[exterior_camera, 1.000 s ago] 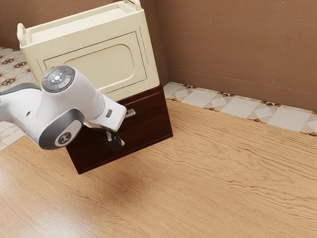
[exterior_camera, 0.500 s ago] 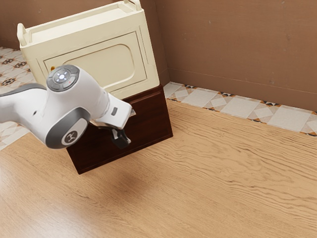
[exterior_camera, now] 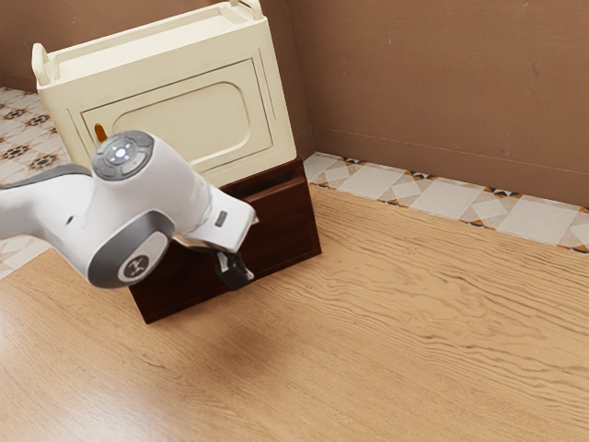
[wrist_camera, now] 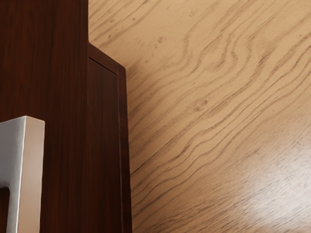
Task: Pull the drawer handle with one arm to open the drawer
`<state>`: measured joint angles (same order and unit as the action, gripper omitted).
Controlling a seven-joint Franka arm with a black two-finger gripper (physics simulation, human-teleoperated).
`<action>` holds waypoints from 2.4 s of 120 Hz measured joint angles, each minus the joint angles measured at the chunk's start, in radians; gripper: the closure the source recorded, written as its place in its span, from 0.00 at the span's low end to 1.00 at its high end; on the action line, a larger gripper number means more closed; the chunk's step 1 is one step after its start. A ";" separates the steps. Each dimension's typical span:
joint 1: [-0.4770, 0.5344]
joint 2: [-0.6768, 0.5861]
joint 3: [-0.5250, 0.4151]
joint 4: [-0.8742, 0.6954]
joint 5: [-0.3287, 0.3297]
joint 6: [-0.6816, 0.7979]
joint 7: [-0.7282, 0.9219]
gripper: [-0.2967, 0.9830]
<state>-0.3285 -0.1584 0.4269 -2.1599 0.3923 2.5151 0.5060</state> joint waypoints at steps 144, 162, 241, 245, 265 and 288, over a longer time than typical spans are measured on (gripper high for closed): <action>-0.044 -0.154 -0.062 -0.131 0.003 -0.017 -0.058 0.26; -0.044 -0.157 -0.078 -0.132 0.002 -0.018 -0.068 0.25; -0.040 -0.205 -0.097 -0.150 -0.009 -0.092 -0.213 0.26; -0.037 -0.205 -0.100 -0.149 -0.013 -0.090 -0.218 0.25; -0.033 -0.208 -0.123 -0.152 -0.023 -0.082 -0.245 0.26; -0.033 -0.231 -0.148 -0.162 -0.026 -0.086 -0.272 0.25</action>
<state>-0.3614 -0.3896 0.2785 -2.3217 0.3662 2.4295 0.2336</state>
